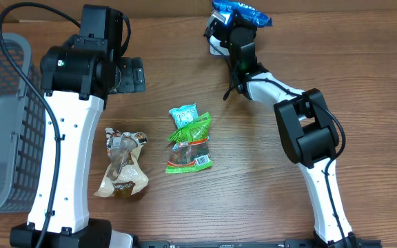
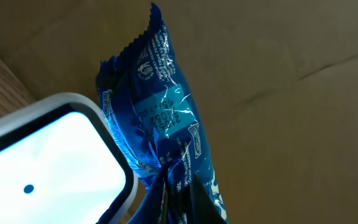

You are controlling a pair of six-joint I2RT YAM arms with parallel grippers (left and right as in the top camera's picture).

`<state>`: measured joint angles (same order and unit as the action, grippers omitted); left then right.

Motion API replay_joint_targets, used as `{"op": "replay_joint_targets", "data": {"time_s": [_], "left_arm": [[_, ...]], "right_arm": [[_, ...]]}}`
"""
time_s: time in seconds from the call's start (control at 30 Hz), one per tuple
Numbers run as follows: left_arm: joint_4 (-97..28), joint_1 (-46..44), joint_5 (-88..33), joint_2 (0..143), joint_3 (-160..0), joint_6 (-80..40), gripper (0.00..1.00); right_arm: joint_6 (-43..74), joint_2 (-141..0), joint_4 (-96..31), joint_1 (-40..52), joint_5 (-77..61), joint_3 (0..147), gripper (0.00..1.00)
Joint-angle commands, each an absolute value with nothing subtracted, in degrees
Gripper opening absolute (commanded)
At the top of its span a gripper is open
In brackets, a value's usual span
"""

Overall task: Scan the item barcode
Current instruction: 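Carry the blue packet right and set it down at the table edge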

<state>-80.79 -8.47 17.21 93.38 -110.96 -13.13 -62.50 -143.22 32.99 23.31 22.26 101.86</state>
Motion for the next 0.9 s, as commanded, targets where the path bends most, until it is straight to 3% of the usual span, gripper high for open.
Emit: {"op": "replay_joint_targets", "data": {"time_s": [0.0, 0.13, 0.33, 0.43, 0.67, 0.87], "left_arm": [[-80.8, -8.3, 18.0, 92.2, -112.0, -12.2, 1.00], [-80.8, -8.3, 18.0, 92.2, -112.0, -12.2, 1.00], [-80.8, -8.3, 18.0, 92.2, -112.0, -12.2, 1.00], [-80.8, -8.3, 18.0, 92.2, -112.0, -12.2, 1.00], [-80.8, -8.3, 18.0, 92.2, -112.0, -12.2, 1.00], [-80.8, -8.3, 18.0, 92.2, -112.0, -12.2, 0.99]], "right_arm": [[-64.5, -141.2, 33.9, 25.1, 22.4, 102.8, 0.04], [-61.7, -136.4, 29.8, 25.5, 25.3, 102.8, 0.04], [-51.1, -124.2, 11.2, 25.5, 25.9, 102.8, 0.04], [-39.8, -116.1, -1.1, 25.7, 25.3, 102.8, 0.04], [1.8, -99.1, -32.7, 23.7, 13.9, 102.8, 0.04], [11.5, -94.8, -58.9, 17.9, 6.7, 102.8, 0.04]]}}
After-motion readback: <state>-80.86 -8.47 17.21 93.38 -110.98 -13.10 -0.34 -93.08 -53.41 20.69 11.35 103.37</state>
